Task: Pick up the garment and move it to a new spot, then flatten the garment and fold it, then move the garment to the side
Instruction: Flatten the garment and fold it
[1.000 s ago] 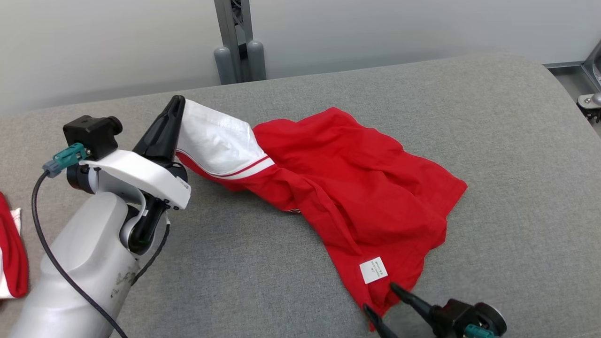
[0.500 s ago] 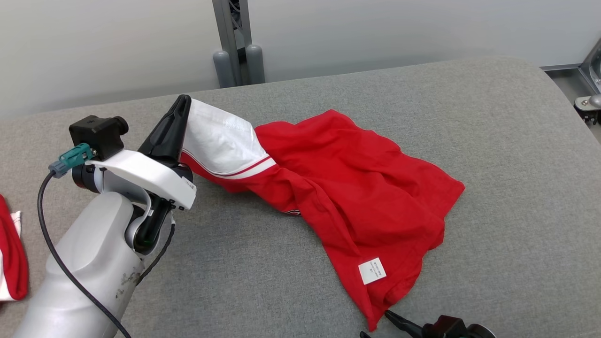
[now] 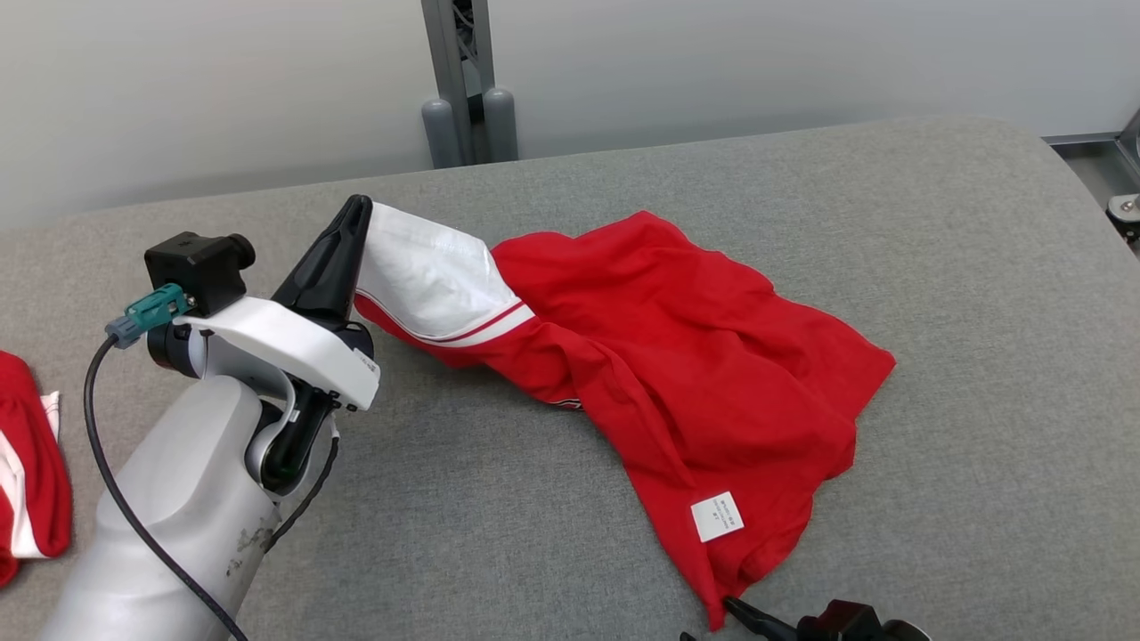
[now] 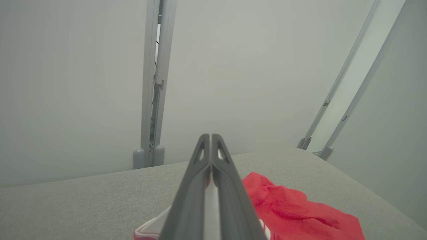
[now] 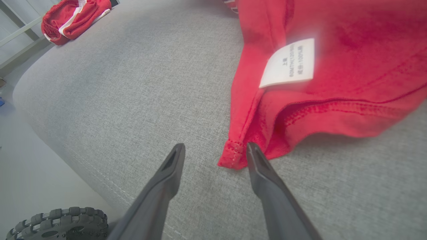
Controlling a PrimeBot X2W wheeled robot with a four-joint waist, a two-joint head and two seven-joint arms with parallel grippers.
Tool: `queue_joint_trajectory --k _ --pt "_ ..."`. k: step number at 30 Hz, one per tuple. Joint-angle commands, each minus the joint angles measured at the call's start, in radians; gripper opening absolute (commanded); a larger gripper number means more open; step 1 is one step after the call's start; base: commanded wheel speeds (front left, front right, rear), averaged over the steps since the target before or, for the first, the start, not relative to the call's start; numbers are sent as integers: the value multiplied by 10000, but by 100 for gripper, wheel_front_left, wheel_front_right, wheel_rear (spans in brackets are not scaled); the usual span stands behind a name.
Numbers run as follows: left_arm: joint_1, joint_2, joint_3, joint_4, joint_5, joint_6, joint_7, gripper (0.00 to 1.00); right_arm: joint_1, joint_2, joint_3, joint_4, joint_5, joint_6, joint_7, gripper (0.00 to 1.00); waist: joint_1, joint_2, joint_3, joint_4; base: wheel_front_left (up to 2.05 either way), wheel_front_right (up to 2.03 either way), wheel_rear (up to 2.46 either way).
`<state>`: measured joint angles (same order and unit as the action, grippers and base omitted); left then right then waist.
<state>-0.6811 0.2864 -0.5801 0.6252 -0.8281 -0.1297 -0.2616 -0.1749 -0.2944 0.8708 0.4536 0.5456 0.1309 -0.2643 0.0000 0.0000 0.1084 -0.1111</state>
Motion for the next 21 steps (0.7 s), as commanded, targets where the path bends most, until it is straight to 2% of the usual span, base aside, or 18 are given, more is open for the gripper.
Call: queue_joint_trajectory --k 1,4,5,6,8,9,14,21 --pt "-2 15 0 -21 -41 -8 -34 0 -101 -80 -26 27 1 -3 -16 91 0 0 30 29 0 0 0" --pt "-114 20 -61 -37 -49 -8 -34 0 -181 -90 -92 44 -23 -3 -16 92 0 0 114 111 0 0 0" --pt "-144 25 -79 -37 -56 -8 -34 0 -193 -84 -122 58 -29 -3 -16 89 0 0 140 139 0 0 0" --pt "-166 27 -90 -35 -60 -8 -34 0 -202 -71 -141 84 -37 -3 -16 77 0 0 162 165 0 0 0" --pt "-192 24 -109 -25 -69 -8 -34 0 -209 -56 -30 205 -33 -3 -16 18 0 0 199 210 0 0 0" --pt "-204 25 -112 -15 -69 -8 -34 0 -247 -54 20 255 -17 -3 -16 0 0 0 214 228 0 0 0" --pt "-208 70 -62 18 -45 -8 -34 0 -419 -108 65 277 57 -3 -16 0 0 0 233 223 0 0 0" --pt "91 99 172 89 118 -8 -34 0 -481 -356 -497 -174 -262 -3 -14 0 0 0 -113 70 0 0 0"
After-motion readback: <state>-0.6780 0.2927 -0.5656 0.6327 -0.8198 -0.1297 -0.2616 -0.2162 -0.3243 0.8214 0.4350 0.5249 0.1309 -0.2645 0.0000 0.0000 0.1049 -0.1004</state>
